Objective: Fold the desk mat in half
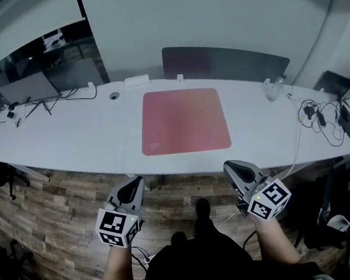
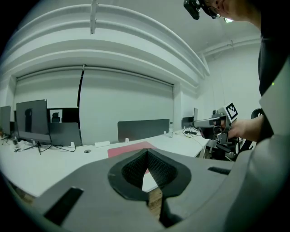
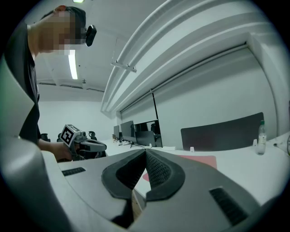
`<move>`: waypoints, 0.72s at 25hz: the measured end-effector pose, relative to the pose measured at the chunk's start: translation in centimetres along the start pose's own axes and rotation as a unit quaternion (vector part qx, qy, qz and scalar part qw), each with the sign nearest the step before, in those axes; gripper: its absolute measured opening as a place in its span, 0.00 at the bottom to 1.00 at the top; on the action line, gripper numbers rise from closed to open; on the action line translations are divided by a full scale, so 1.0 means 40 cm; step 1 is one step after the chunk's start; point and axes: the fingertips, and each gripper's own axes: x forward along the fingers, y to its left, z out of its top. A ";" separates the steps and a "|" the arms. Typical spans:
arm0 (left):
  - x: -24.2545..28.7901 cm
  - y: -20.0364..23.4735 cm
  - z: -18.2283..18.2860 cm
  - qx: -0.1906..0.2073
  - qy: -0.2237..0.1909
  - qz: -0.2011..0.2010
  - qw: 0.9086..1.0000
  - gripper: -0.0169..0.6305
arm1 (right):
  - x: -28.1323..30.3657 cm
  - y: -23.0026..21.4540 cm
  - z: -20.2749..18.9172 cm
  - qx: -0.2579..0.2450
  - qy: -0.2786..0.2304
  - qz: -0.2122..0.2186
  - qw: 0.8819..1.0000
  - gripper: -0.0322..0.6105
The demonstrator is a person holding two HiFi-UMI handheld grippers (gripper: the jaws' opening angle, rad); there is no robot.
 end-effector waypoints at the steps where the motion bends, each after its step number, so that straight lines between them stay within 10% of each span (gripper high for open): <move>1: 0.029 0.006 0.005 0.001 0.003 0.002 1.000 0.03 | 0.013 -0.031 -0.002 -0.001 0.002 0.000 1.000 0.05; 18: 0.496 0.057 0.109 -0.001 0.050 0.024 0.998 0.03 | 0.231 -0.465 -0.043 -0.010 0.061 0.046 0.997 0.06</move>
